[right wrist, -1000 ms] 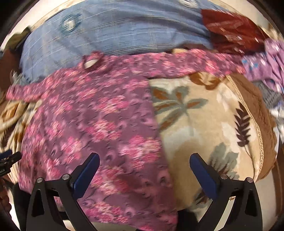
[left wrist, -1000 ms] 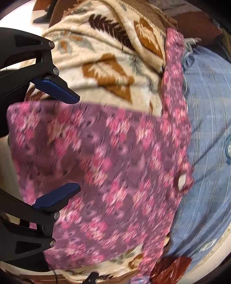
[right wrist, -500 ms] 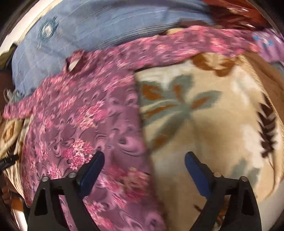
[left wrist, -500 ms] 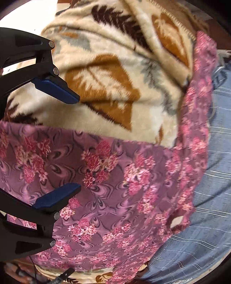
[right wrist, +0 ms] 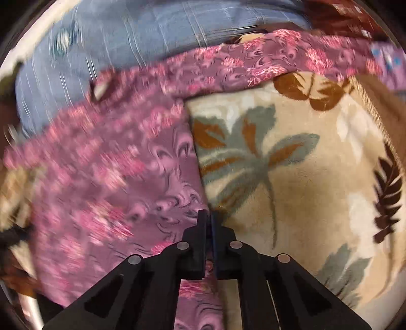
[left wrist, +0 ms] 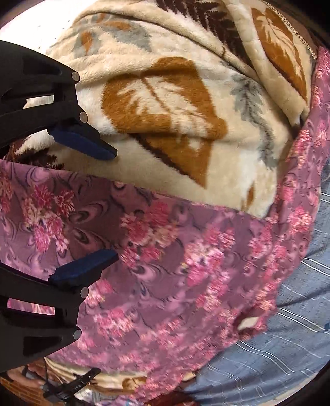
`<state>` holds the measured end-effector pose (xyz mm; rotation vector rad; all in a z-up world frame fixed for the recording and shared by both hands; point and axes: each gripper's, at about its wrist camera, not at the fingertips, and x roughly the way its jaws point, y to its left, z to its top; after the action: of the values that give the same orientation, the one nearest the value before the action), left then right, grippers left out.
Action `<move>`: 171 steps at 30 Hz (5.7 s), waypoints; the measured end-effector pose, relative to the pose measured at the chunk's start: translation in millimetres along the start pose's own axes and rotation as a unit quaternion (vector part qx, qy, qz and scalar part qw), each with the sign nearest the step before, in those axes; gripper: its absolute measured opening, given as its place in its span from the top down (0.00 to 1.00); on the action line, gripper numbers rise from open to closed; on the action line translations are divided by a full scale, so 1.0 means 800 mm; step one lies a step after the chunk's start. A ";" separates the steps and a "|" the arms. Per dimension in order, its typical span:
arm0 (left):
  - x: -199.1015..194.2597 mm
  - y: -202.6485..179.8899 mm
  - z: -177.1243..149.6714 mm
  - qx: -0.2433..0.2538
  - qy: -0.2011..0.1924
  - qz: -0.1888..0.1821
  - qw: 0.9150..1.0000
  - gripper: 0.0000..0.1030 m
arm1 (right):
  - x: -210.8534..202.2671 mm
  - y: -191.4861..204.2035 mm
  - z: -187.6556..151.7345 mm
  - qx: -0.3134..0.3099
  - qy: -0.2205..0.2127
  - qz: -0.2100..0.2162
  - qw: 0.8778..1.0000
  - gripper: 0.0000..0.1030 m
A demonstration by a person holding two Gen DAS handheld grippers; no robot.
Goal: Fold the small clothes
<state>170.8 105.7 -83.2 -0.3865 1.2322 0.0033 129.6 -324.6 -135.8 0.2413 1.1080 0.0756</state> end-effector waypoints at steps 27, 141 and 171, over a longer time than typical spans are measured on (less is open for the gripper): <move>0.013 -0.050 0.077 0.008 -0.067 0.036 0.997 0.48 | 0.006 -0.042 0.107 0.045 -0.067 0.020 0.997 0.79; 0.047 -0.080 0.204 -0.030 -0.118 -0.062 0.991 0.50 | 0.085 0.007 0.182 0.278 -0.118 0.181 0.936 0.44; 0.109 -0.128 0.166 0.017 -0.104 -0.004 0.994 0.56 | 0.116 0.070 0.174 0.055 -0.048 0.066 0.995 0.86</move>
<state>343.6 30.9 -97.4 -0.3529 1.0233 0.0153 299.0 -274.7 -145.3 0.4130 1.0014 0.1186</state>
